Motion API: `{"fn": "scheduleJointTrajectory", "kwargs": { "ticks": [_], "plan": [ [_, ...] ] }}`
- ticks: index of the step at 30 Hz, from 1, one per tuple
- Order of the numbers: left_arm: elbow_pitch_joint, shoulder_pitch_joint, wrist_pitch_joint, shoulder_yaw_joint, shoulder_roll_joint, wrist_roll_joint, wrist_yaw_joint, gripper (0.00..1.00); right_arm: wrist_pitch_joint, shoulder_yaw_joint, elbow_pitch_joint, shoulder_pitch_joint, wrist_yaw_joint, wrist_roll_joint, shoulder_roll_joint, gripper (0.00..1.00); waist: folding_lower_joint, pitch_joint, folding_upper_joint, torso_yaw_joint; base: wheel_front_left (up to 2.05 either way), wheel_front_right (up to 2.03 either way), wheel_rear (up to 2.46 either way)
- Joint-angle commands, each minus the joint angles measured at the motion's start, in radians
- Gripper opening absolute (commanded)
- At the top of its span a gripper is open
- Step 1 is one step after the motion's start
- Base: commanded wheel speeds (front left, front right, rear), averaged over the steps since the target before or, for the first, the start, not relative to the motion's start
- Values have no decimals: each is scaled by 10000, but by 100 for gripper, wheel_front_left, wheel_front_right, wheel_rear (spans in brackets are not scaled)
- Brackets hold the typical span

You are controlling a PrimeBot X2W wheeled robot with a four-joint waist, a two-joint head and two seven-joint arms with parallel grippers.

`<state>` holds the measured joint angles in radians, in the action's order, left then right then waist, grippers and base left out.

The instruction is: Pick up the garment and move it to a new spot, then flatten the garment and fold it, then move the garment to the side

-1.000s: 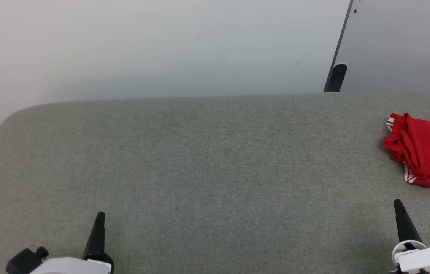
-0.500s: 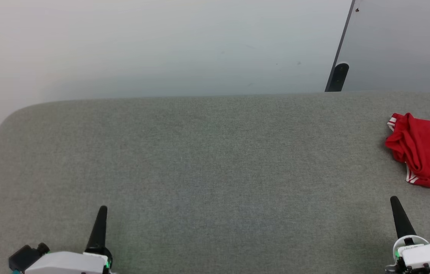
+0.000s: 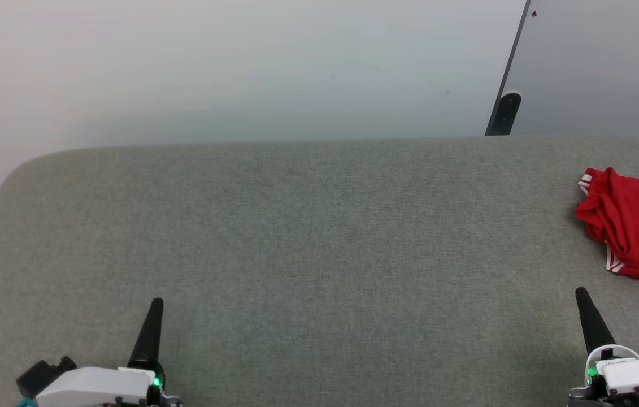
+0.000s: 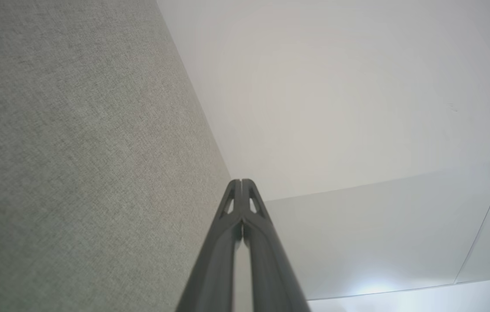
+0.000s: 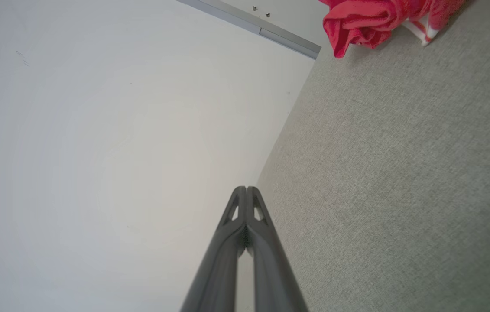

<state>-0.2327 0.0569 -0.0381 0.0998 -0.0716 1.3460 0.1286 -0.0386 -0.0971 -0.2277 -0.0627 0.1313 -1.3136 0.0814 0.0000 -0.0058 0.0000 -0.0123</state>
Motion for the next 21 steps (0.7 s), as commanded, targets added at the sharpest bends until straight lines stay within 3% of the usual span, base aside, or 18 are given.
{"fn": "scheduleJointTrajectory", "kwargs": {
  "ticks": [1,21],
  "plan": [
    [32,141,-51,42,0,209,28,0,-62,-63,27,-204,-6,-247,-21,0,0,3,0,5,0,0,0],
    [-60,389,-489,115,132,1618,34,0,-478,-133,-90,-375,-8,-1818,-193,0,0,48,0,67,0,0,0]
  ]
}}
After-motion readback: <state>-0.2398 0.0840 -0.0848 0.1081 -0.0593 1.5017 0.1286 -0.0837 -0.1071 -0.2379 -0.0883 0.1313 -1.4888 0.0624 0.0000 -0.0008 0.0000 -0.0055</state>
